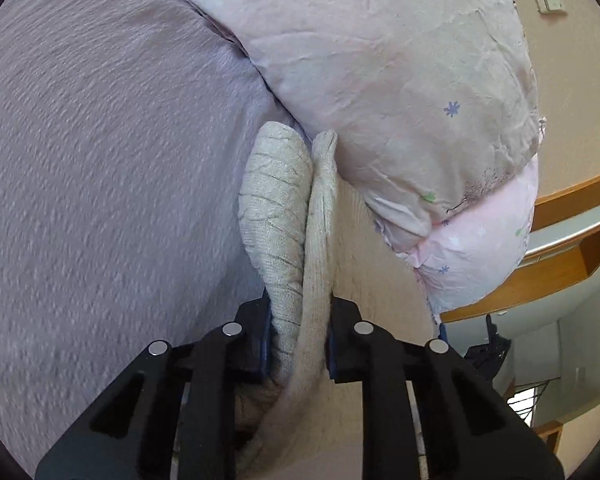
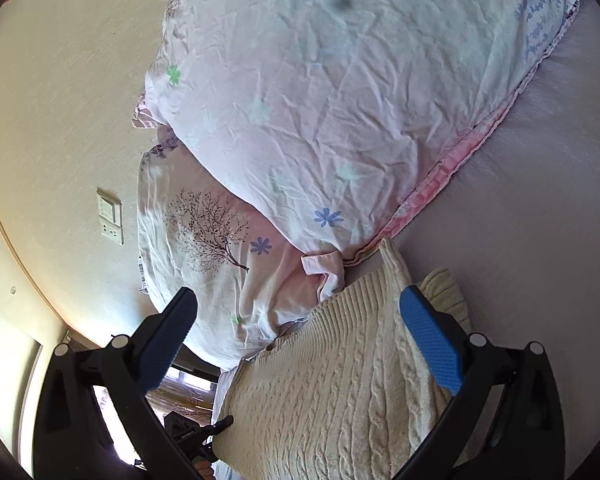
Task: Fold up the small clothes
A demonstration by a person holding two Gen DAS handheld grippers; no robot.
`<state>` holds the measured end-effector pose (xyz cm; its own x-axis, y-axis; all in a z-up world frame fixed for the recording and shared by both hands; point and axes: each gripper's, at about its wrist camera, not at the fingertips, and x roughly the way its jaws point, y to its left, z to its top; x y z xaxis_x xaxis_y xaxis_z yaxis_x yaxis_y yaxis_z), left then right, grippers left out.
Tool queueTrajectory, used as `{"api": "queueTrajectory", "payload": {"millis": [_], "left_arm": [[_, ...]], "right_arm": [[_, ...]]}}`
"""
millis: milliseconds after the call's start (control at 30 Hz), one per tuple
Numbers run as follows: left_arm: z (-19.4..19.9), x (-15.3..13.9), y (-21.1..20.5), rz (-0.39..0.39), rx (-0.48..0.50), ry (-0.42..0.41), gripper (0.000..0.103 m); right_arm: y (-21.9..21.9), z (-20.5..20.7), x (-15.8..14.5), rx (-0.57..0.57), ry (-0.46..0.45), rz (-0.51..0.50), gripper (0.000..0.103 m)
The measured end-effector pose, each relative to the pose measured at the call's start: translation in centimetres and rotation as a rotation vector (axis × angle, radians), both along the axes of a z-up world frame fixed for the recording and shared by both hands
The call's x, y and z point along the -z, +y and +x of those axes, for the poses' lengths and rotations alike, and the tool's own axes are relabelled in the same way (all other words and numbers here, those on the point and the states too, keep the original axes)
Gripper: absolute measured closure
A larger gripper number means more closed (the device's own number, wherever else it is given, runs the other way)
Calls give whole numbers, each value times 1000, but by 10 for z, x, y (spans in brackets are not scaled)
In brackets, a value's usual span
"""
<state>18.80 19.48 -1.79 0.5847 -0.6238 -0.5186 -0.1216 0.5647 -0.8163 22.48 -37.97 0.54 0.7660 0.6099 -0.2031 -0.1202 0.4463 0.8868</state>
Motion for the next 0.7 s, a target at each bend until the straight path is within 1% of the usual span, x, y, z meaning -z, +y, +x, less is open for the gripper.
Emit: {"api": "queueTrajectory", "payload": {"millis": [33, 67, 133, 200, 233, 267, 300, 333, 367, 433, 467, 500, 533, 567, 600, 633, 667, 700], "left_arm": [[-2, -7, -5, -47, 1, -25, 86], [-3, -20, -15, -74, 17, -60, 87], [-5, -52, -39, -94, 71, -133, 87], [0, -84, -88, -125, 156, -225, 88], [4, -95, -112, -150, 195, -260, 88], [12, -103, -144, -183, 250, -290, 88], [19, -104, -175, -209, 296, -301, 88], [28, -101, -204, -234, 338, -296, 88], [39, -91, -239, -265, 385, -268, 88], [60, -65, -297, -299, 444, -164, 87], [67, -52, -320, -310, 479, -101, 86], [71, -41, -336, -339, 505, -45, 82], [70, -36, -340, -382, 515, -30, 82], [67, -38, -338, -412, 525, -54, 76], [62, -47, -329, -383, 524, -103, 49], [56, -58, -315, -335, 501, -155, 33], [48, -70, -296, -277, 458, -219, 23], [42, -80, -277, -205, 423, -260, 20]], "right_arm": [[1, -1, -4, -3, -5, -6, 2], [-1, -3, -8, -3, -18, -18, 2], [-4, -8, -19, 16, -38, -58, 2], [-9, -14, -30, 42, -62, -113, 2], [-11, -17, -35, 56, -71, -144, 2], [-13, -19, -38, 68, -83, -169, 2], [-14, -20, -40, 78, -84, -191, 2], [-17, -20, -41, 85, -79, -211, 2], [-20, -19, -41, 86, -70, -226, 2], [-26, -16, -36, 79, -37, -231, 2], [-31, -15, -33, 71, -17, -221, 2], [-35, -14, -30, 66, -1, -212, 2], [-40, -13, -27, 57, 25, -201, 2], [-43, -12, -25, 43, 46, -192, 2], [-45, -9, -22, 21, 72, -184, 2], [-45, -7, -19, 4, 102, -186, 2], [-44, -4, -16, -15, 129, -185, 2], [-40, -1, -11, -48, 165, -193, 2]]}}
